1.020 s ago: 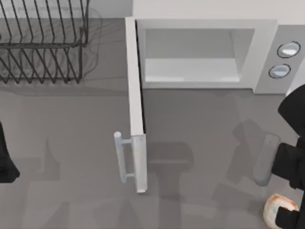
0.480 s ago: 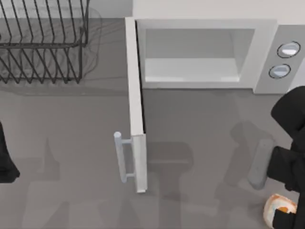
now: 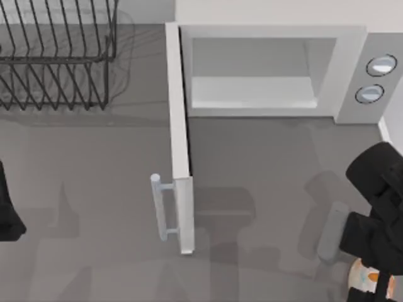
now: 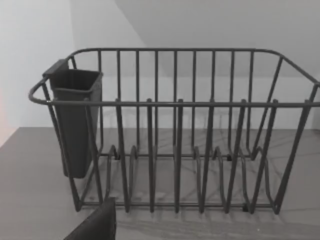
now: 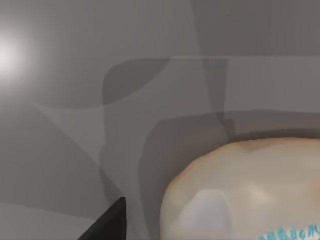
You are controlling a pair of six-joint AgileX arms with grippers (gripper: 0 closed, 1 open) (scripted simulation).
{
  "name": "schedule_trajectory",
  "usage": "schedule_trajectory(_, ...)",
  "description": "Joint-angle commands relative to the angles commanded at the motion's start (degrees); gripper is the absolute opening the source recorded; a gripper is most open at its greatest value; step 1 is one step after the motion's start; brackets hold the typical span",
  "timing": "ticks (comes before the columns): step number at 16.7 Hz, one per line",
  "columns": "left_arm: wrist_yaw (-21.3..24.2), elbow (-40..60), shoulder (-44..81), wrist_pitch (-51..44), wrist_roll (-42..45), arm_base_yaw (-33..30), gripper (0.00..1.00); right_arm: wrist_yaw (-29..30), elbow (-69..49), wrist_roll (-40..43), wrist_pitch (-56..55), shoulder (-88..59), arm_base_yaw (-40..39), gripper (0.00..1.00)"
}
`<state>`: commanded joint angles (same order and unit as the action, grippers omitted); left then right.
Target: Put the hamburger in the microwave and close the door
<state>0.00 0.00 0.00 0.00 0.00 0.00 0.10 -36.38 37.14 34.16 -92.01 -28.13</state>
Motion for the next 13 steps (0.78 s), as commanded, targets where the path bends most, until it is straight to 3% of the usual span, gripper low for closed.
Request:
schedule_trajectory(5, 0.0, 0.0, 0.0, 0.0, 0.0, 0.0, 1.00, 0.0, 0.5, 0.0, -0.8, -0.5, 0.0, 1.00)
schedule_trajectory(13, 0.0, 0.0, 0.0, 0.0, 0.0, 0.0, 1.00, 0.0, 0.5, 0.0, -0.8, -0.5, 0.0, 0.40)
